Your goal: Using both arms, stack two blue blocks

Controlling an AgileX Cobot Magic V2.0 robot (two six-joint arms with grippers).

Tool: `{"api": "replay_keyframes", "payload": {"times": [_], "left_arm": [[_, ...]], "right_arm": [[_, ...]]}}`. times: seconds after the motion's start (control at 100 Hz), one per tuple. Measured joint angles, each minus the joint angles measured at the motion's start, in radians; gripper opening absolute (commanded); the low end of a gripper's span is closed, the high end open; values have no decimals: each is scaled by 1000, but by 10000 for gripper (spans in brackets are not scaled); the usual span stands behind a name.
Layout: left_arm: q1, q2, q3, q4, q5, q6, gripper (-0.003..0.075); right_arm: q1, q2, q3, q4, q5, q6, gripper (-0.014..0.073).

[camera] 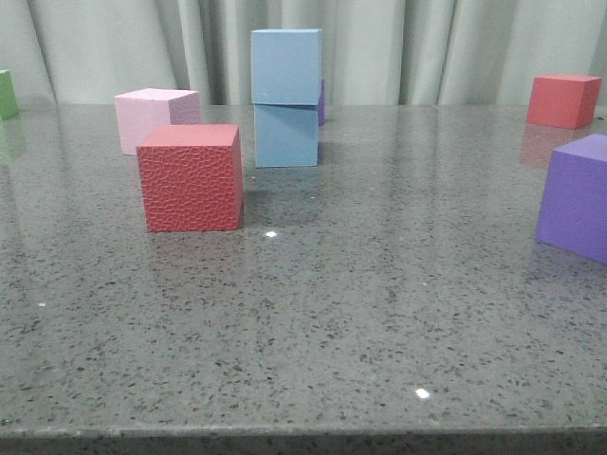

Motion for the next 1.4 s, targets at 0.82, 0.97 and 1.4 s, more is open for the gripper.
{"api": "replay_keyframes", "payload": {"times": [0.82, 0.97, 1.4], "left_arm": [[-32, -541, 772, 25, -460, -1, -18], [-32, -664, 965, 25, -596, -1, -18], [-32, -1008, 1382, 34, -857, -1, -18]], "right_arm": [[0, -460, 311, -27, -69, 0, -67], [0, -544, 366, -27, -120, 0, -67], [0, -837, 602, -30, -277, 0, -67]]}}
